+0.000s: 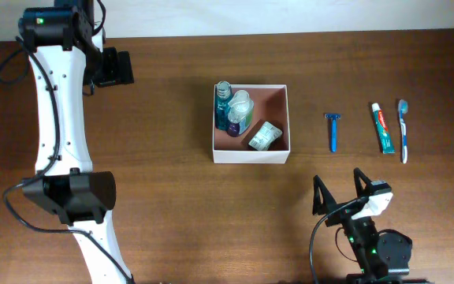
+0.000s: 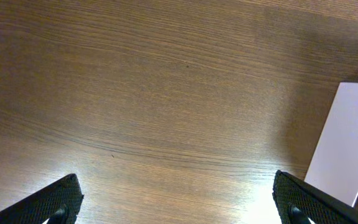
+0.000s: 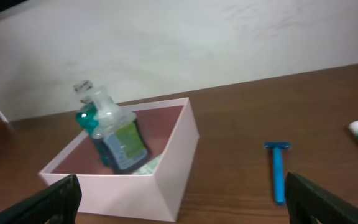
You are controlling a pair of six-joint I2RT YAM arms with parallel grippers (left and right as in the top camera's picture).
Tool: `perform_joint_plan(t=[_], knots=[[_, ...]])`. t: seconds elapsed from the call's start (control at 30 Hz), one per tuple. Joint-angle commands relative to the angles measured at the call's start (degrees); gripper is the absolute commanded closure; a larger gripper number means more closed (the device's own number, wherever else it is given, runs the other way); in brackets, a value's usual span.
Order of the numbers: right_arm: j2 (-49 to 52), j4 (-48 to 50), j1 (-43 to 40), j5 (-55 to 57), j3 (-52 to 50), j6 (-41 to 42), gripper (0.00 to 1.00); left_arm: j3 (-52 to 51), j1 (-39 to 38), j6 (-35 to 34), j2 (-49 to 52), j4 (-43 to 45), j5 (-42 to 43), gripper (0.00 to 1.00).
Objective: Pack container
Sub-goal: 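Reach the right gripper forward to the Colgate toothpaste tube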
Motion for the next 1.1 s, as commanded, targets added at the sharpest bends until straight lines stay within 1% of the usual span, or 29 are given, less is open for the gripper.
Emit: perform_joint_plan(t=[0.0,0.1,0.17,0.23,0.3,0.4,0.5,0.6,0.67,0.77,0.9,0.97,1.07], knots=[[0.3,1.9,-0.4,-5.5,0.0,2.3,0.01,-0.3,0.1,-0.5,-1.2,0.1,1.1,0.01],[0.3,3.3,-0.4,-5.1,2.6,3.1,0.01,-0.3,0.1,-0.5,-1.2,0.5,1.1,0.01],[0.4,2.7,-0.4,-2.8,6.4,3.3,0.01,-0.3,0.1,-0.5,-1.2,0.5,1.1,0.01],[1.1,0.6,-0.4,0.7,10.8,2.8,0.02,-0.3,0.1,-0.5,-1.2,0.5,1.1,0.01],[3.2,-2.4,-0.4,5.4,16.5,0.7,0.01,-0.3,0.1,-0.5,-1.2,0.5,1.1,0.01],[10.2,-8.1,-0.4,12.3,26.2,-2.8,0.01,-0.3,0.1,-0.5,-1.2,0.5,1.1,0.01],[21.3,-15.6,-0.4,15.0,36.7,-7.2,0.01,-0.3,0.1,-0.5,-1.2,0.5,1.1,0.01],[37.2,-27.6,-0.5,15.0,50.7,-12.0,0.01,-0.3,0.1,-0.5,-1.2,0.5,1.1,0.01],[48.0,-36.4,-0.7,14.9,60.7,-12.9,0.01,-0.3,0.1,-0.5,-1.2,0.5,1.1,0.01],[64.5,-51.1,-1.6,15.1,78.5,-13.5,0.02,-0.3,0.1,-0.5,-1.2,0.5,1.1,0.01],[82.5,-66.6,-3.7,15.9,101.7,-13.5,0.01,-0.3,0.1,-0.5,-1.2,0.5,1.1,0.01],[89.3,-71.2,-5.2,15.9,111.3,-13.5,0.01,-0.3,0.1,-0.5,-1.2,0.5,1.1,0.01],[96.5,-73.7,-7.3,16.0,120.8,-13.5,0.01,-0.3,0.1,-0.5,-1.2,0.5,1.1,0.01]])
